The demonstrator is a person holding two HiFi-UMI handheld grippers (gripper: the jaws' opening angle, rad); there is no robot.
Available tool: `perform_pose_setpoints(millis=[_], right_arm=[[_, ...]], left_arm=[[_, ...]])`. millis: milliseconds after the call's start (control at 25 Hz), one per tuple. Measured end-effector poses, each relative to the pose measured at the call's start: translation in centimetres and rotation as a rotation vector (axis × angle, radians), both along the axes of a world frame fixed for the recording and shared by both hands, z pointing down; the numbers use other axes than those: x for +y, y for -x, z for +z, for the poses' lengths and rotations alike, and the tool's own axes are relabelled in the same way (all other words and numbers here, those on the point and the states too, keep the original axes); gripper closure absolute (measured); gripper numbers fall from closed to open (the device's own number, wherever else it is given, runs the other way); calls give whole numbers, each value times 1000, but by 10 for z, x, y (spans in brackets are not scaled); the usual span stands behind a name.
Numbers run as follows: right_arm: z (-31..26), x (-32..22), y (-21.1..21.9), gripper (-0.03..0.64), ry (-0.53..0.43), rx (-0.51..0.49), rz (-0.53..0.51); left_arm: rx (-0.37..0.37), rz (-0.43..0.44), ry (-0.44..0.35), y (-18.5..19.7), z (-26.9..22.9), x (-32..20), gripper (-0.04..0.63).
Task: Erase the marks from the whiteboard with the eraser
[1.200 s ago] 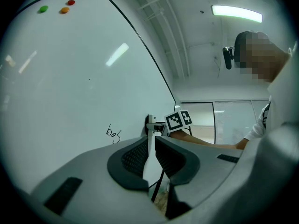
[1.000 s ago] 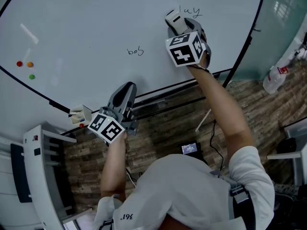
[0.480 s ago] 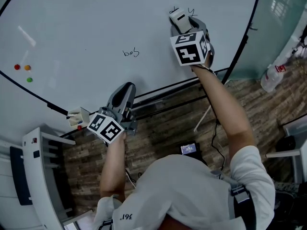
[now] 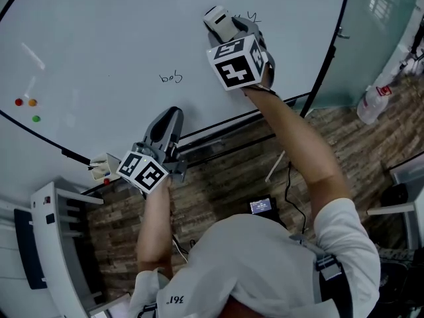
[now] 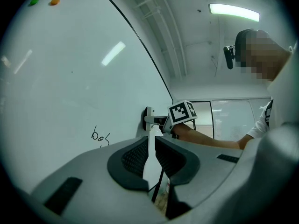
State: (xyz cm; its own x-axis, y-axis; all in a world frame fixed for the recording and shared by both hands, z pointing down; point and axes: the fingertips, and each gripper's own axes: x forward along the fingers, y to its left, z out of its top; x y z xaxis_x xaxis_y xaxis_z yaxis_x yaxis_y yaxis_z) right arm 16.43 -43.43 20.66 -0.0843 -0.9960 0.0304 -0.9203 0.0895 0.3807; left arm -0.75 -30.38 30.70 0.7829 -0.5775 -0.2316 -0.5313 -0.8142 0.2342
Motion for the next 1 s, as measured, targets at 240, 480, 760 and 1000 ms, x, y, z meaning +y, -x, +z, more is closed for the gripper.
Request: perform_pose_setpoints(millis=[240, 480, 760, 1000], right_arm=[[-1, -8, -2, 357, 12, 29, 5], [0, -8, -6, 357, 21, 61, -2], [3, -10, -36, 357, 24, 78, 24], [9, -9, -78, 357, 34, 57, 79]], left_arm=[[4, 16, 4, -24, 2, -9, 554], [9, 39, 3, -51, 4, -14, 554], [24, 57, 6, -72, 7, -23, 554], [25, 80, 10, -88, 10, -24, 554]])
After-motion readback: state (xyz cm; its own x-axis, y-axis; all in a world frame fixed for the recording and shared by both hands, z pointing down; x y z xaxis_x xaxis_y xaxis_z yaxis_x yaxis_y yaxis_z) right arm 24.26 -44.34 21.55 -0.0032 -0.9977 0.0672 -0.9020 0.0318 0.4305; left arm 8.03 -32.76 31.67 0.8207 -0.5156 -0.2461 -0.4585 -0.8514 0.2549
